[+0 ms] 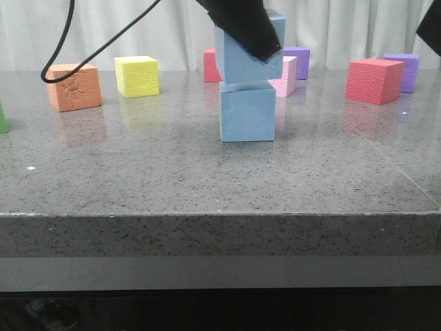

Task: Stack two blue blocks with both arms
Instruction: 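Lower the held cube onto the placed blue cube and open the left gripper, then raise the left gripper away from the stack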

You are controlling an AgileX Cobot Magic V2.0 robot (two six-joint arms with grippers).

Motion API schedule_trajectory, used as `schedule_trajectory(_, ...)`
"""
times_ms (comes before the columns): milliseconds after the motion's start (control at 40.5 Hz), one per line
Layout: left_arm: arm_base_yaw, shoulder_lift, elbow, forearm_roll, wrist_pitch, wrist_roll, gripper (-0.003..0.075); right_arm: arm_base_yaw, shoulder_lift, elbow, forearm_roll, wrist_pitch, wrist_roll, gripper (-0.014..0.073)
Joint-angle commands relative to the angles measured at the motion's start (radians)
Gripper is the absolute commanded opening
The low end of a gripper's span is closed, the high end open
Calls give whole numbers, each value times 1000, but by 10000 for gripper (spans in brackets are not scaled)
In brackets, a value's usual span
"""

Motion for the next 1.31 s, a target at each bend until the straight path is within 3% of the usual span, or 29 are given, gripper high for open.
schedule_trajectory(0, 4, -54, -34, -30, -43, 12, 372, -2, -11, -24, -3, -49, 1, 643)
schedule_trajectory(99, 4, -52, -34, -30, -35, 27, 388, -2, -11, -24, -3, -49, 1, 643)
schedule_trajectory(494, 4, -36, -34, -40, -89, 61, 599, -2, -11, -24, -3, -49, 1, 643)
schedule_trajectory(864, 4, -79, -35, -40, -80, 9, 601, -2, -11, -24, -3, -49, 1, 643)
schedule_trajectory(987, 4, -110, -35, -33, -37, -98, 601, -2, -11, -24, -3, -49, 1, 643)
schedule_trajectory(1061, 4, -132, -35, -3, -18, -231, 601, -2, -11, -24, -3, -49, 1, 643)
schedule_trajectory(1283, 4, -230, -35, 148, -18, -749, 601, -2, -11, -24, -3, -49, 1, 643)
